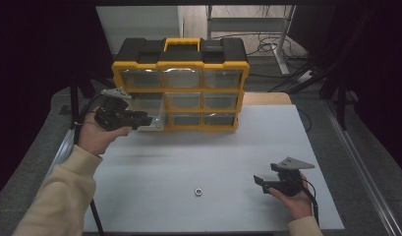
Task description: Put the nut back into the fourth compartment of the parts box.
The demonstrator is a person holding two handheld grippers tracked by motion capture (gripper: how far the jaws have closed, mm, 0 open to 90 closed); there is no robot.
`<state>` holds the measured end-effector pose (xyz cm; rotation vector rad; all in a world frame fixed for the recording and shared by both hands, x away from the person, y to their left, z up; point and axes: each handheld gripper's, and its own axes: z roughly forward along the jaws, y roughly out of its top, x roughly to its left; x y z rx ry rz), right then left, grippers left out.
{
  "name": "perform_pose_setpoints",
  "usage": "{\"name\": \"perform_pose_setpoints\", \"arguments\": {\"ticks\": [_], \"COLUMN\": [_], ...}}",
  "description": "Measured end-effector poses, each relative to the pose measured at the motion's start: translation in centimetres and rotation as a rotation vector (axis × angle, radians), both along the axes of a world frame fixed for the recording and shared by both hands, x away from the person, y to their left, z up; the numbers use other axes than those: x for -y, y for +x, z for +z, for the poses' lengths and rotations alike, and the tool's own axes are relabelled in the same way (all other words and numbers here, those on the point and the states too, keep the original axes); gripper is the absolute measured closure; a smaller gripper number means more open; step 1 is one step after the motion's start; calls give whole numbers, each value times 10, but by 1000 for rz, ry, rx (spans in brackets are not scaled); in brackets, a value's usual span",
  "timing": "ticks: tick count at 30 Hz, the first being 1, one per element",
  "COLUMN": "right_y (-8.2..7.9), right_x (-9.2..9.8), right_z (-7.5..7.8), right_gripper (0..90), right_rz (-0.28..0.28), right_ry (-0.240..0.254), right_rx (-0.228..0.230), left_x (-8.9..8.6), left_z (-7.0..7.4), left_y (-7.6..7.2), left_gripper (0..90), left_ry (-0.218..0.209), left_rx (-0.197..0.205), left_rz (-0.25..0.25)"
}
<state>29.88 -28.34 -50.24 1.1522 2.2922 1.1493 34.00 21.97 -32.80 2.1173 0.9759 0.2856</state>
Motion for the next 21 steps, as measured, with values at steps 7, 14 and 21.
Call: {"name": "perform_pose_setpoints", "arguments": {"ticks": [7, 14, 21], "right_y": [0, -1, 0], "right_x": [-1, -1, -2], "right_z": [0, 1, 0], "right_gripper": [165, 166, 166], "right_rz": [2, 1, 4], "right_ry": [-2, 3, 0], "right_rx": [1, -2, -1], "left_x": [-3, -9, -12], "left_z": [6, 7, 3], "left_y": [2, 10, 28], "left_gripper": [676, 676, 676], "left_ry": [2, 12, 13], "left_rx": [2, -6, -12], "left_rz": [12, 45, 99]}}
